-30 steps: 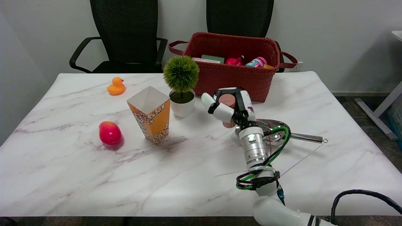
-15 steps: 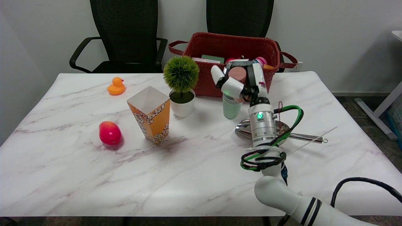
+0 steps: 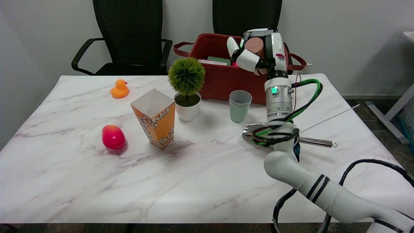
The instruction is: Place the wooden cylinder into the brown storage basket.
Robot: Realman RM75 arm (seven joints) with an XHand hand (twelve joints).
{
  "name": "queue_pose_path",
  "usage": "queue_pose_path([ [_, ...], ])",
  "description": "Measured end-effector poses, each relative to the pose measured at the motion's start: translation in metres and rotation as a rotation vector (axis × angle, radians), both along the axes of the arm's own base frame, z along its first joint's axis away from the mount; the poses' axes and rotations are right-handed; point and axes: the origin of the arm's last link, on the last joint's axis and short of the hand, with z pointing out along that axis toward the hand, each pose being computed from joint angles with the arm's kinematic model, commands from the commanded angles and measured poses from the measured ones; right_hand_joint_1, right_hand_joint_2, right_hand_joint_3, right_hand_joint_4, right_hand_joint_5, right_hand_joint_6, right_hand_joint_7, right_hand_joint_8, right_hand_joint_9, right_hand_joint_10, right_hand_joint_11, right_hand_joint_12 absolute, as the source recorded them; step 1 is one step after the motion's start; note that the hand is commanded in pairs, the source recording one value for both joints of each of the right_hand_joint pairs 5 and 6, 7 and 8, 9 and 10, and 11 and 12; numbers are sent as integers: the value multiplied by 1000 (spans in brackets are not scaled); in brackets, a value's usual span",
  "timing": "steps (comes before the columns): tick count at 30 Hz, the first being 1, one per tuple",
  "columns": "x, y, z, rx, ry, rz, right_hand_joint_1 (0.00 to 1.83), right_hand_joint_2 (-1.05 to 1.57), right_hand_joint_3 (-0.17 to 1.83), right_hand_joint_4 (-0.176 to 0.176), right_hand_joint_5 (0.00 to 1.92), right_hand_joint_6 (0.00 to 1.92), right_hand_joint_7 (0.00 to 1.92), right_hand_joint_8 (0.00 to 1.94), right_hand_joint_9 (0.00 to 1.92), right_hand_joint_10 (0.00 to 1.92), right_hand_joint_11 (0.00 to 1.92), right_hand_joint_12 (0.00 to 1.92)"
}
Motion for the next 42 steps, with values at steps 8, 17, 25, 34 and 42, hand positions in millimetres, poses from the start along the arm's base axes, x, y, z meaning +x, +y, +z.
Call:
queue_pose_path([
  [8, 13, -28, 17, -51, 58, -8, 948, 1168, 763, 0, 1920, 1920, 1920, 1920, 1827, 1827, 1839, 1839],
  [17, 20, -62, 34, -114, 111, -47, 947, 1101, 788, 0, 1920, 1920, 1920, 1920, 1786, 1786, 1834, 1834],
  [25, 24, -93, 44, -158, 166, -103, 944, 1054, 799, 0, 1920, 1920, 1920, 1920, 1777, 1777, 1838, 1838],
  [34, 24, -122, 58, -198, 214, -194, 906, 1038, 806, 0, 1920, 1920, 1920, 1920, 1767, 1767, 1844, 1844],
  [42, 22, -144, 76, -230, 245, -303, 897, 1059, 786, 0, 1920, 1920, 1920, 1920, 1769, 1769, 1867, 1867],
])
